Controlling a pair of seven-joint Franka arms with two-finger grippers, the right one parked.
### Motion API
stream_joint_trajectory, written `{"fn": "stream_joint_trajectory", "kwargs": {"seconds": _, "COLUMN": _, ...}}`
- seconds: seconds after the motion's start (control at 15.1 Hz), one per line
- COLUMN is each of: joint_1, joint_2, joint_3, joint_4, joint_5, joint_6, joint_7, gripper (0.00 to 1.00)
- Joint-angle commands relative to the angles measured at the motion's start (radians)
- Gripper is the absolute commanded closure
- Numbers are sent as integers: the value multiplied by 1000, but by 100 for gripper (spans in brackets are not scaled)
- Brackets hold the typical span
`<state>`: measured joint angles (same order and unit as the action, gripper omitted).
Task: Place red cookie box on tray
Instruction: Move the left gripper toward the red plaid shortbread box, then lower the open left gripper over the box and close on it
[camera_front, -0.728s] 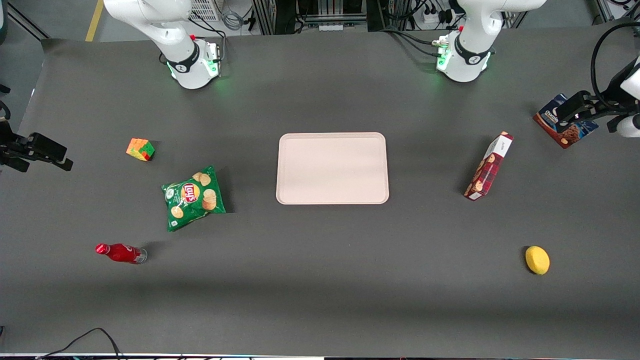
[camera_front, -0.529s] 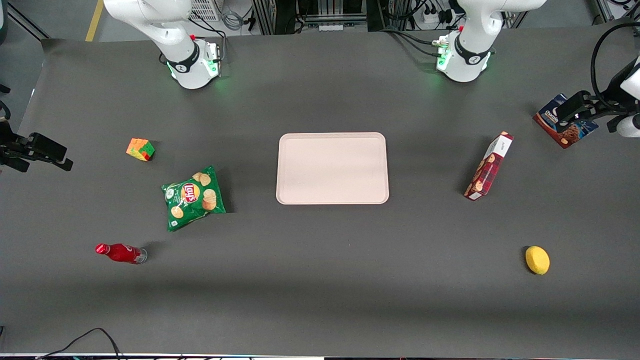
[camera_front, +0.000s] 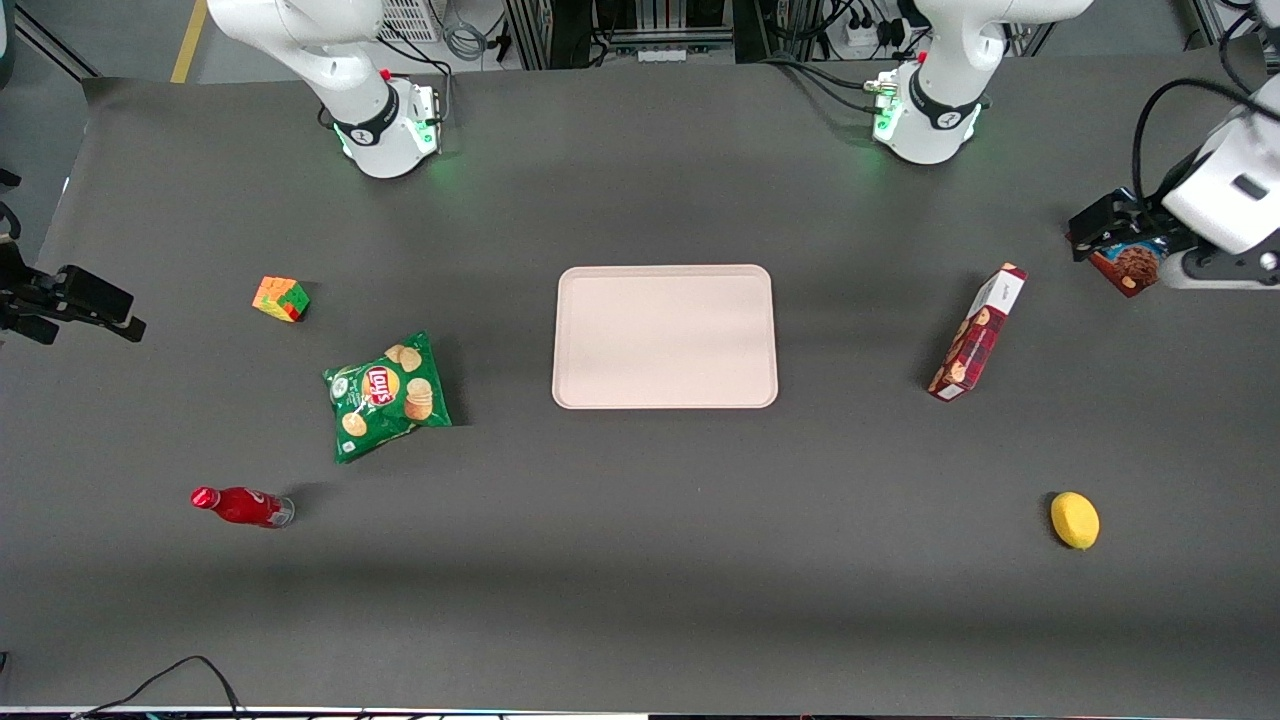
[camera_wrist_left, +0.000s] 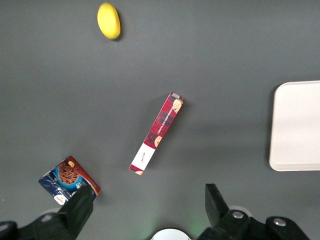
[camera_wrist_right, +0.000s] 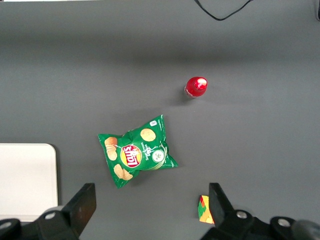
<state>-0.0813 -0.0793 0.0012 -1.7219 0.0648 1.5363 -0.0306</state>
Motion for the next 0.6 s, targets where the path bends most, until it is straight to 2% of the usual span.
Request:
{"fn": "stream_joint_trajectory", "kwargs": {"seconds": 0.0, "joint_1": 17, "joint_2": -134, "joint_3": -3, "joint_4": -322, "joint_5": 18, "joint_6": 189, "joint_7": 18, "gripper": 0}}
{"fn": "stream_joint_trajectory", "kwargs": {"seconds": 0.2, "joint_1": 34, "joint_2": -189, "joint_3": 3, "joint_4": -539, "joint_5": 18, "joint_6": 368, "joint_7": 125, "gripper": 0}}
{"fn": "stream_joint_trajectory", "kwargs": {"seconds": 0.4, "joint_1": 41, "joint_2": -194, "joint_3": 2, "joint_4": -660, "joint_5": 18, "joint_6": 465, "joint_7": 159, "gripper": 0}}
{"fn": "stream_joint_trajectory", "kwargs": {"seconds": 0.53, "joint_1": 37, "joint_2": -177, "joint_3": -3, "joint_4": -729, "joint_5": 26, "joint_6": 534, "joint_7": 246, "gripper": 0}}
